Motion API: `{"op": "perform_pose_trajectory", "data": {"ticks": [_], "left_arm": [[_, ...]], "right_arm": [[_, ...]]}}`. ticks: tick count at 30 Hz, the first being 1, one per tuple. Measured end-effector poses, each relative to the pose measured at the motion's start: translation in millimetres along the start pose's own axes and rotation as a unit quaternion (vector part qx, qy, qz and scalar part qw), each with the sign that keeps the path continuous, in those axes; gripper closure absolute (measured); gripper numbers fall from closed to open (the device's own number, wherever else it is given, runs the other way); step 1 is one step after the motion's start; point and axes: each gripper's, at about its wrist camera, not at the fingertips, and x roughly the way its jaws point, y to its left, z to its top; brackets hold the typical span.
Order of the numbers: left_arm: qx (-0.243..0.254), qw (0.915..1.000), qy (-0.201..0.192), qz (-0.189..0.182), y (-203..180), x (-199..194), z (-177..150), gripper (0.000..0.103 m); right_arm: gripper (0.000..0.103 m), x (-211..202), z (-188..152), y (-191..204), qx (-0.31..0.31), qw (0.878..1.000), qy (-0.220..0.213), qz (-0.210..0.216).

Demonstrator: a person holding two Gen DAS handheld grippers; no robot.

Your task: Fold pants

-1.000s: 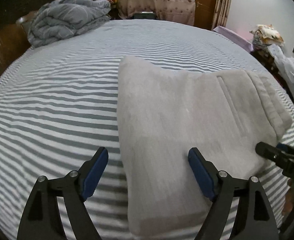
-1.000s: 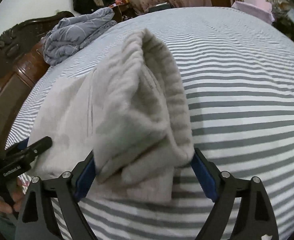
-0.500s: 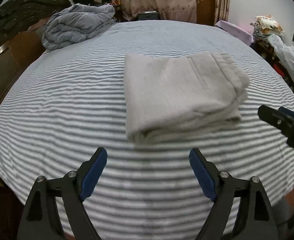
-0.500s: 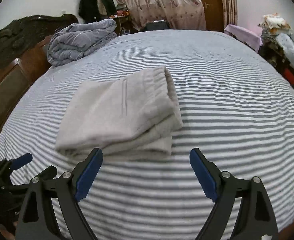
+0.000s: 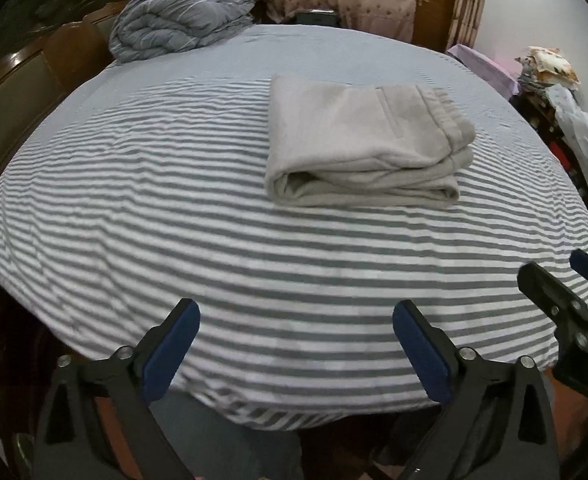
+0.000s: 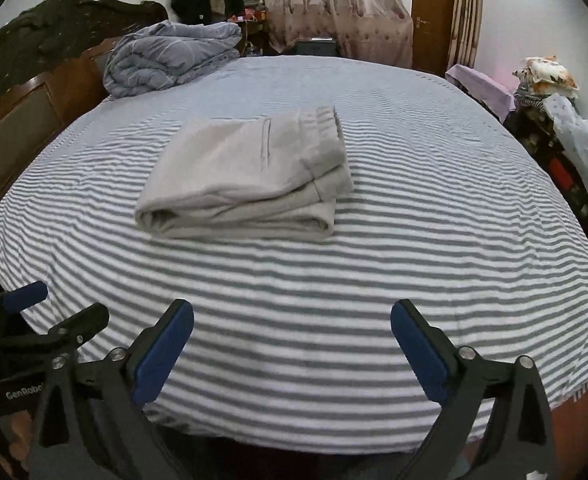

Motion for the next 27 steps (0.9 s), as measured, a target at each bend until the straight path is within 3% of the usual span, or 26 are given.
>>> {"op": "perform_pose_trajectory", "data": {"ticks": [27], "left_arm": [[-0.022, 0.9996, 0.0, 0.019, 7, -27, -34, 0.002]], "right_arm": [[0.001, -28, -29, 7, 0.003, 1.0, -0.006, 0.0]]}}
